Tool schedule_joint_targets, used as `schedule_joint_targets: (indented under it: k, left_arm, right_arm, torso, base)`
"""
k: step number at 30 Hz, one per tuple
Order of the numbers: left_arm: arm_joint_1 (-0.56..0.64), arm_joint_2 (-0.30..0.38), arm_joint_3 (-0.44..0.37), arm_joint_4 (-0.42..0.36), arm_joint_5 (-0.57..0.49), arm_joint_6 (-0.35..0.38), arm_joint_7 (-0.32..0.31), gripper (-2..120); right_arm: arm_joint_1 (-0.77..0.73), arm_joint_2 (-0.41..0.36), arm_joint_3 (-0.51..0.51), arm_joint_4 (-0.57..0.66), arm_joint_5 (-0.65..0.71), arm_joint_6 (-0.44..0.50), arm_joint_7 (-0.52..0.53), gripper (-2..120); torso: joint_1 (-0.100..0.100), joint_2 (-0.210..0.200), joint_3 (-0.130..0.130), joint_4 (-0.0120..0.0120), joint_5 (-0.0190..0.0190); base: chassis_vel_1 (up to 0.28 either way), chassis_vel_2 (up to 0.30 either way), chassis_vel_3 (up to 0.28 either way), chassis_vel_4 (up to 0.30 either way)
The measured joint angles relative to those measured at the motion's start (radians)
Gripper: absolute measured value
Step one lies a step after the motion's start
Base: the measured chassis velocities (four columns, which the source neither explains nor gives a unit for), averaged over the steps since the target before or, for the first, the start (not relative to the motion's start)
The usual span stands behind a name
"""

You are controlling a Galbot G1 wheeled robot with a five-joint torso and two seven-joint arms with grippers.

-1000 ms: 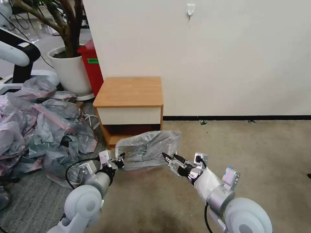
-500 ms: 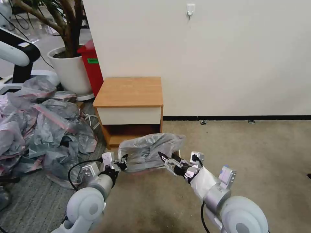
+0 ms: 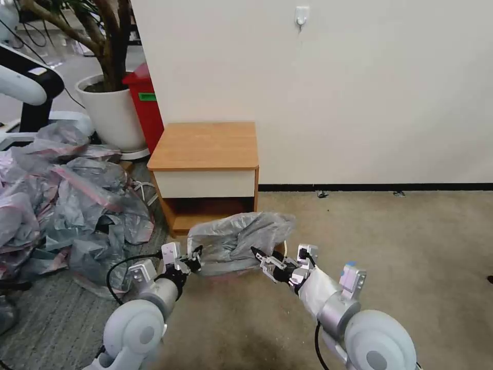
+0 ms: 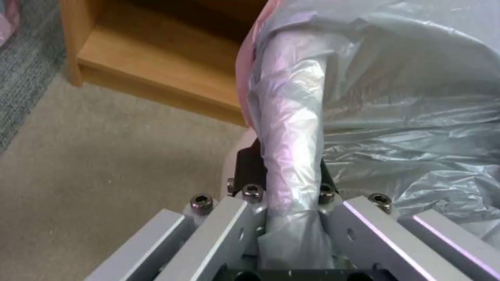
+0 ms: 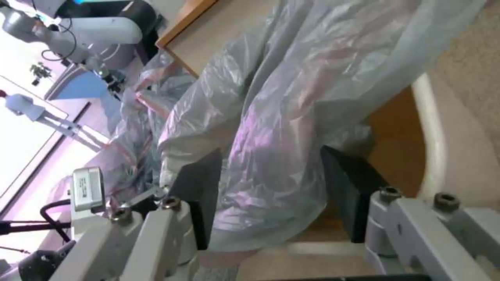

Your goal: Pick up the garbage bag from the table and place it over the trash can.

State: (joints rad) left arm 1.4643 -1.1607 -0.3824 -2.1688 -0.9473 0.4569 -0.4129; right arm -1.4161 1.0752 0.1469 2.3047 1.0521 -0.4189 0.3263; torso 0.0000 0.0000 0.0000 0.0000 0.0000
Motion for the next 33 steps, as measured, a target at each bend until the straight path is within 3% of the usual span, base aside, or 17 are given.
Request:
schedule_joint_targets:
  k: [9,20,33]
  left_arm:
    - [0.0,0.004,-0.005,-0.003,-0.001,0.0,0.001,3]
    - [0.0,0.002,-0.001,0.001,-0.002,0.0,0.002,3]
    - [-0.008,-0.004,-0.016,0.008,-0.007,-0.003,0.004,3]
  right_arm:
    - [-0.002,0.004,-0.001,-0.003,0.0,0.02,0.001,38]
    - [-0.01,0.011,-0.006,-0.003,0.002,0.06,-0.029,0]
    - [-0.053,0.033,0.014,0.028,-0.001,0.137,-0.046,0]
  torso:
    - [0.0,0.0,0.0,0.0,0.0]
    - [0.0,0.0,0.0,0.0,0.0]
    - [0.0,0.0,0.0,0.0,0.0]
  base:
    - [0.0,0.0,0.0,0.0]
    - [0.0,0.0,0.0,0.0]
    - [0.0,0.0,0.0,0.0]
